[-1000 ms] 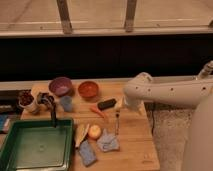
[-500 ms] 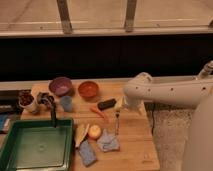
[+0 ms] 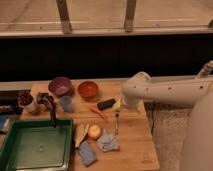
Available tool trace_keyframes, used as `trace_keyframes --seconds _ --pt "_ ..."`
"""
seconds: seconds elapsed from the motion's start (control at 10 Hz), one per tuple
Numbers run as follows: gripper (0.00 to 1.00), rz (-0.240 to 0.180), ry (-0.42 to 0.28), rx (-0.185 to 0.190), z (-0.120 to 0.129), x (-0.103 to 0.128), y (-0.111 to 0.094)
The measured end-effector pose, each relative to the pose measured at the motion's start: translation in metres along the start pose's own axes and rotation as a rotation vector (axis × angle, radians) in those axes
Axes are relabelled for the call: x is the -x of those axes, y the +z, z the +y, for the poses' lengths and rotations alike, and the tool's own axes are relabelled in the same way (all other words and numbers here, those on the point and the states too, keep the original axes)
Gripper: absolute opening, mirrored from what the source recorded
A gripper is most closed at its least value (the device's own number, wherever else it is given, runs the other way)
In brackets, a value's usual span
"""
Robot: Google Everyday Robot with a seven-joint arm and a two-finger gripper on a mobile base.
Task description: Place fork in red bowl
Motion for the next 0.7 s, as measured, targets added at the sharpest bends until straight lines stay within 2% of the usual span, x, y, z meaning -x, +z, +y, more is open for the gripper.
trace_keyframes --seconds 0.2,0.5,0.7 --pt "0.8 0.035 -0.06 0.003 0.019 -0.004 0.013" --pt "0.8 0.087 -0.085 0.001 0.02 -0.017 0.031" --pt "0.8 0.129 -0.087 0.027 0.019 -0.023 0.046"
